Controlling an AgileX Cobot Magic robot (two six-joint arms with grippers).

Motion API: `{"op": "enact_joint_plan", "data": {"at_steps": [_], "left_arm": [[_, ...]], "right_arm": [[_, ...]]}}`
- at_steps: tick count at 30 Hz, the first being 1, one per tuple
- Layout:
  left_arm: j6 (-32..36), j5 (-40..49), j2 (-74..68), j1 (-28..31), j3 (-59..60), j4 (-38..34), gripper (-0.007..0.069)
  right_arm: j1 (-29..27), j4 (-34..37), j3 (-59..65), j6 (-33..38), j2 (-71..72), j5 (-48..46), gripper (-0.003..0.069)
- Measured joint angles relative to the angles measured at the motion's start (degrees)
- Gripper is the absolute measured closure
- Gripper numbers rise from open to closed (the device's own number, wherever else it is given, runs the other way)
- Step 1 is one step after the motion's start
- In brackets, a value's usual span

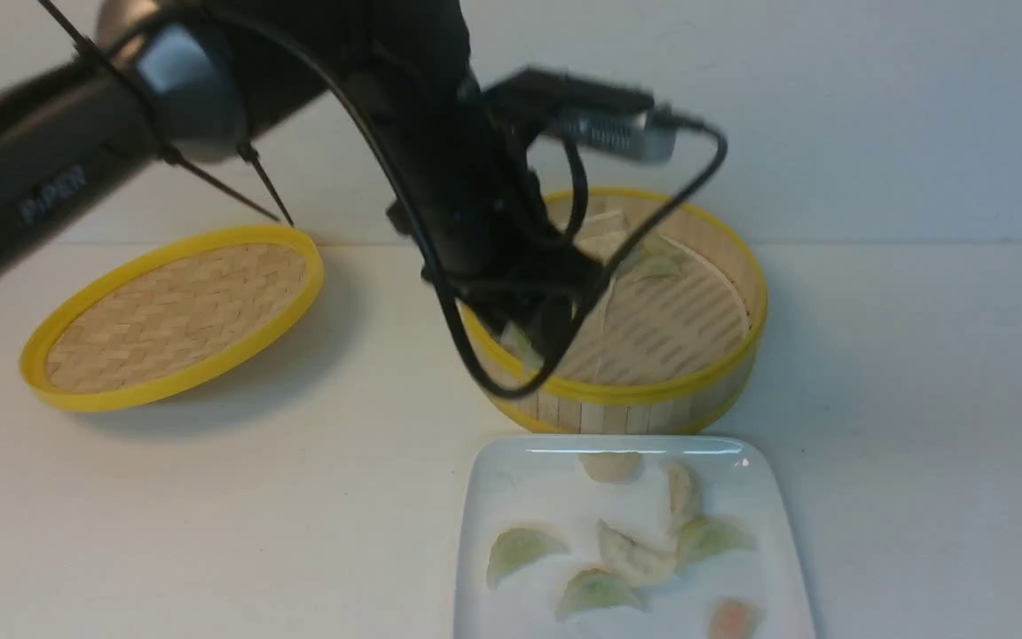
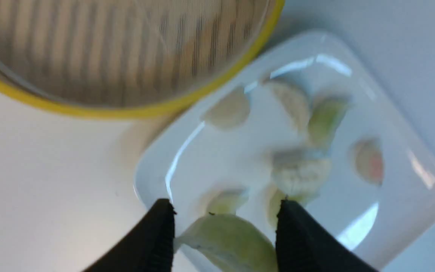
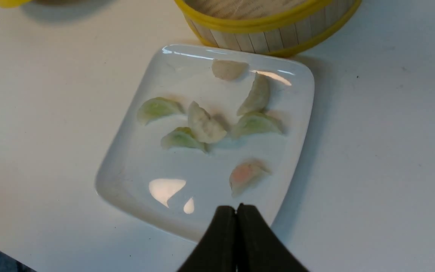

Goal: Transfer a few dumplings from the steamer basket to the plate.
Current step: Use the left arm to put the dumpling into the plate, then use the right arm to grab a dumpling from inside the steamer

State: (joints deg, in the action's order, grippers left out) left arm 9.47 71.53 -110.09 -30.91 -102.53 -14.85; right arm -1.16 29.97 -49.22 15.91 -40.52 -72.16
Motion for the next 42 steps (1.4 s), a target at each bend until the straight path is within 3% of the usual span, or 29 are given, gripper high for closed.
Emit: {"op": "enact_joint_plan", "data": {"at_steps": [4, 18, 20, 25, 30, 32, 34, 35, 37, 39, 42], "left_arm": [[0.41, -0.36, -2.88, -1.62, 6.01, -0.03, 0.0314], [0.61, -7.77, -13.79, -2.95, 6.56, 0.21, 0.0314], [0.63, -8.61, -13.79, -3.02, 6.56, 0.22, 0.0303], [0.68, -10.52, -13.79, -3.13, 6.56, 0.69, 0.0195], [0.62, -9.20, -13.79, -3.13, 4.97, 0.95, 0.0181], [0.33, -6.95, -13.31, -3.13, 3.25, 1.39, 0.0216], [-0.04, -4.01, -11.54, -3.13, 0.26, 2.60, 0.0321], [-0.10, -4.01, -11.30, -3.13, 0.26, 2.71, 0.0333], [-0.23, -2.58, -6.99, -3.13, -2.03, 3.84, 0.0503], [-0.23, -2.35, -3.38, -3.13, -2.58, 4.27, 0.0576], [-0.23, -1.34, 4.82, -3.13, -2.78, 4.36, 0.0622]], "right_arm": [[0.00, 0.07, 0.00, 0.28, 0.00, 0.39, 0.0673], [0.00, 0.07, 0.00, 1.50, 0.00, 0.45, 0.0673], [0.00, 0.07, 0.00, 1.50, 0.00, 0.45, 0.0673], [0.00, 0.23, 0.00, 1.50, 0.00, 0.45, 0.0673], [0.00, 0.22, 0.00, 1.50, 0.00, 0.45, 0.0673], [0.00, 0.22, 0.00, 1.54, 0.00, 1.00, 0.0673], [0.00, 0.22, -0.48, 1.54, -0.59, 2.17, 0.0673], [0.00, 0.22, -0.59, 1.54, -0.70, 2.17, 0.0673], [0.00, 0.41, -2.99, 1.85, -3.47, 2.69, 0.0673], [0.00, 0.66, -5.31, 2.73, -6.28, 2.63, 0.0673], [0.00, 2.50, -10.71, 5.62, -13.17, 2.63, 0.0673]]}}
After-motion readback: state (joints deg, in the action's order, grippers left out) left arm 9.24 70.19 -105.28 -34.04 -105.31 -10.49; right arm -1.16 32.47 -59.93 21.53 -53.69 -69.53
